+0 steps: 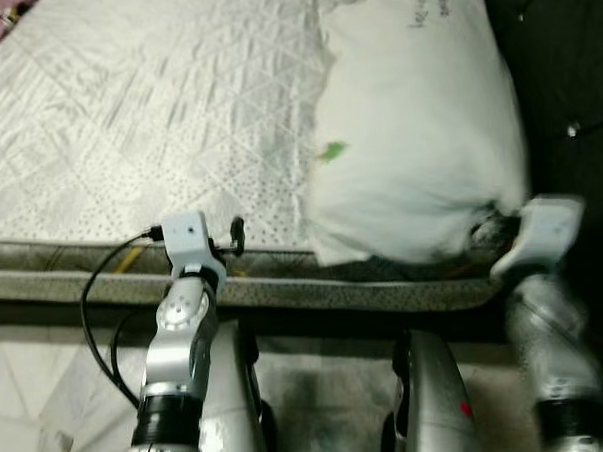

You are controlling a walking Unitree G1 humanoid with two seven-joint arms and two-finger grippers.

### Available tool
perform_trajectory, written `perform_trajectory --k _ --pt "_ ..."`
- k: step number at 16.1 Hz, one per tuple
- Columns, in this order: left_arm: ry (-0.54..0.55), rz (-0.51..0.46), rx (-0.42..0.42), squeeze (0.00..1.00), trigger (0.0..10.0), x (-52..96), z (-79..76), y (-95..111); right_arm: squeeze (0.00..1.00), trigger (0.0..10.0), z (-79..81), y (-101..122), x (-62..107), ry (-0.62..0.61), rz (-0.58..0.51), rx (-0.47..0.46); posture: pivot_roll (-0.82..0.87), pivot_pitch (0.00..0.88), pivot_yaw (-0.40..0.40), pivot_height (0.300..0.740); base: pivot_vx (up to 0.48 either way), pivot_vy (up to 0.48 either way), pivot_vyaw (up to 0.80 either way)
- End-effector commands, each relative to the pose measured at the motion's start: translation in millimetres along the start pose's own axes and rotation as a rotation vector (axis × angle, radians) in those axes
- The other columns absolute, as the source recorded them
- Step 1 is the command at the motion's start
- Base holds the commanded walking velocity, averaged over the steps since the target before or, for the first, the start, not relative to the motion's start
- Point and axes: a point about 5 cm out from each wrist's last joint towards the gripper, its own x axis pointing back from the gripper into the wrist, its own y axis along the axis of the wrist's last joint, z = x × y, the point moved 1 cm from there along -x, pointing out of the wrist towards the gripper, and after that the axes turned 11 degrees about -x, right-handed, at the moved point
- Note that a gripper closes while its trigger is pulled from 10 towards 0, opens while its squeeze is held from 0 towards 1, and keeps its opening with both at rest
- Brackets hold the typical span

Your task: Clean up the room

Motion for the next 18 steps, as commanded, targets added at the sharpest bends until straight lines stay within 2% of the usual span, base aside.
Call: perform_trajectory --k 1,2,5,7,8,9,11,12,13,15,16,18 --pt "-0.007 0.004 -0.008 0.00 10.0 -0.5 0.8 -1 0.00 0.0 12.0 -2 7.0 0.020 0.009 -0.029 -0.08 0.092 0.065 0.530 0.000 0.000 0.00" --pt "-0.004 0.004 -0.007 0.00 10.0 -0.9 1.0 -1 0.00 0.0 21.0 -2 7.1 0.035 0.011 -0.047 -0.08 0.090 0.062 0.530 0.000 0.000 0.00" --pt "0.010 0.001 -0.004 0.00 10.0 -1.2 2.9 -1 0.00 0.0 27.8 1 -3.8 0.061 0.024 -0.042 -0.07 0.088 0.058 0.530 0.000 0.000 0.00" --pt "0.015 0.001 -0.002 0.00 10.0 -2.0 3.4 -1 0.00 0.0 33.4 11 -25.3 0.115 0.078 -0.040 -0.08 0.086 0.061 0.530 0.000 0.000 0.00" --pt "0.015 0.001 -0.002 0.00 10.0 -2.1 3.3 -1 0.00 0.0 32.6 19 -34.9 0.132 0.068 -0.017 -0.08 0.085 0.061 0.530 0.000 0.000 0.00" --pt "0.015 0.001 -0.003 0.00 10.0 -2.6 3.3 -1 0.00 0.0 26.3 36 -52.7 0.131 0.046 0.016 -0.08 0.084 0.060 0.530 0.000 0.000 0.00" --pt "0.023 -0.004 -0.005 0.00 10.0 -4.2 5.0 1 0.00 0.0 -2.0 85 -87.2 0.032 -0.038 0.041 -0.07 0.080 0.056 0.530 0.000 0.000 0.00" --pt "0.032 -0.004 -0.005 0.00 10.0 -4.2 6.4 1 0.00 0.0 -19.6 113 -97.6 -0.035 -0.079 0.014 -0.07 0.079 0.056 0.530 0.000 0.000 0.00" --pt "0.037 -0.002 -0.004 0.00 10.0 -3.7 7.0 0 0.00 0.0 -31.1 129 -101.4 -0.075 -0.104 0.003 -0.07 0.078 0.054 0.530 0.000 0.000 0.00" --pt "0.040 0.001 -0.004 0.00 10.0 -3.5 6.7 0 0.00 0.0 -53.4 139 -100.1 -0.136 -0.114 0.035 -0.06 0.075 0.047 0.530 0.000 0.000 0.00" --pt "0.046 -0.002 -0.006 0.00 10.0 -4.3 7.4 1 0.00 0.0 -73.0 140 -93.7 -0.203 -0.114 0.021 -0.06 0.073 0.044 0.530 0.000 0.000 0.00" --pt "0.059 -0.001 -0.002 0.00 10.0 -5.3 9.5 0 0.00 0.0 -97.1 123 -81.8 -0.276 -0.070 -0.012 -0.07 0.065 0.043 0.530 0.000 0.000 0.00"
